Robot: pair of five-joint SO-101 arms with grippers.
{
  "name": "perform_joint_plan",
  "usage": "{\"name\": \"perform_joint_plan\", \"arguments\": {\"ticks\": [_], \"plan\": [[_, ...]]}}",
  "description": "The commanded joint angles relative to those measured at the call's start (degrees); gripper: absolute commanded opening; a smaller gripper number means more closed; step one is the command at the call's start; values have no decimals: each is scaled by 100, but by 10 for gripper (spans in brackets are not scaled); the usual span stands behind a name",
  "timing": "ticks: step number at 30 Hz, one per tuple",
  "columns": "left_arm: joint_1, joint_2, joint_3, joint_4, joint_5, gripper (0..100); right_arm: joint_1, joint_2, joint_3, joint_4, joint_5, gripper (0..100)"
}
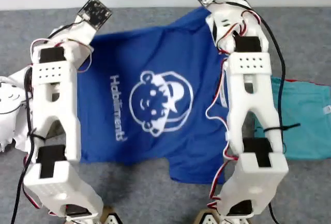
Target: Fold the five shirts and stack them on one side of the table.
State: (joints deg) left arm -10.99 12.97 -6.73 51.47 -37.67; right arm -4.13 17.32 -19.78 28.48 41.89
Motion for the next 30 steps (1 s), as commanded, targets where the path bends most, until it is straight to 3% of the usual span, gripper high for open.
{"name": "perform_joint_plan", "arguments": {"ticks": [1,11,23,26,30], "plan": [[-35,141,-330,-519,-18,5,180,136,-62,-936,70,10],[-35,967,-1701,-510,-26,5,110,347,-62,-1956,79,10],[-62,1354,-2642,-466,-53,5,295,303,-44,-1640,79,10],[-35,1371,-2686,132,-53,5,286,198,-62,-1279,79,10],[26,1371,-2686,1327,-299,5,224,-110,-62,57,79,10]]}}
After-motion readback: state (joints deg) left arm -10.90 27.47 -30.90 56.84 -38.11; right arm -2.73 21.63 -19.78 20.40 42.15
